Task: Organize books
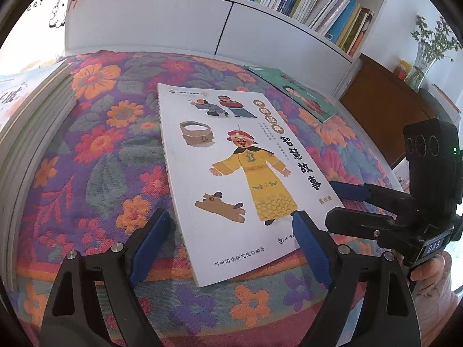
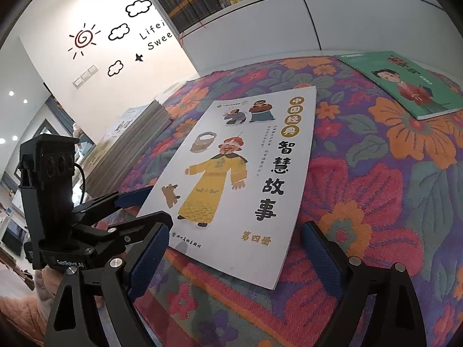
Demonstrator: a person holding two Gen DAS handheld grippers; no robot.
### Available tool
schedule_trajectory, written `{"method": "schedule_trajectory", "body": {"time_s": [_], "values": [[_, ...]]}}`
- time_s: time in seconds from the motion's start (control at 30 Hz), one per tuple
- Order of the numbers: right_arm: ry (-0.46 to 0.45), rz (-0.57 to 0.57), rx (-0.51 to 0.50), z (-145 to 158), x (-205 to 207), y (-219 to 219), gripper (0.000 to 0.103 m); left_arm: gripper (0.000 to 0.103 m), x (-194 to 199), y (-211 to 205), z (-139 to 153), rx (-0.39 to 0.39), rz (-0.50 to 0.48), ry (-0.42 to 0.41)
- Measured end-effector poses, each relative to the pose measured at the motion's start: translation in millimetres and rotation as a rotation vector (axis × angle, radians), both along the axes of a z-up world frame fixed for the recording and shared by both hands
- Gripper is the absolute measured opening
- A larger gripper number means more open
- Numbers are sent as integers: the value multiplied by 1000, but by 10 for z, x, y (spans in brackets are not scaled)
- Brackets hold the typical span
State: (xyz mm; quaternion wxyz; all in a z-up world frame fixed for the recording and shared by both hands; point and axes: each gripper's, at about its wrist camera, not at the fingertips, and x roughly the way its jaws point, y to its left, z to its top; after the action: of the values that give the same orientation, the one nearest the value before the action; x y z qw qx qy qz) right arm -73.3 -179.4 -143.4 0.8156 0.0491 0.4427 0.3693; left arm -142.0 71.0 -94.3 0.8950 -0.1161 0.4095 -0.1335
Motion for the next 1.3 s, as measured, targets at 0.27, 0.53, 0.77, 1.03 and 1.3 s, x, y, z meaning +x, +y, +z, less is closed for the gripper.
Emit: {"method": "schedule_trajectory", "body": {"time_s": [0.27,0.53,0.77,1.03,1.3], "values": [[-12,5,-30,-5,-5,36,92,86,15,53,-2,-31,6,2],[2,2,-108,33,-55,142,91,68,97,85,37,-13,9,88],[291,33,118,-105,285,-352,42,30,307,679,-56,-270,6,247],[446,57,225,-310,881,-264,15,19,545,741,-77,-290,15,291],[293,17,61,-57,792,-31,19,25,516,334,135,24,-4,182]]}}
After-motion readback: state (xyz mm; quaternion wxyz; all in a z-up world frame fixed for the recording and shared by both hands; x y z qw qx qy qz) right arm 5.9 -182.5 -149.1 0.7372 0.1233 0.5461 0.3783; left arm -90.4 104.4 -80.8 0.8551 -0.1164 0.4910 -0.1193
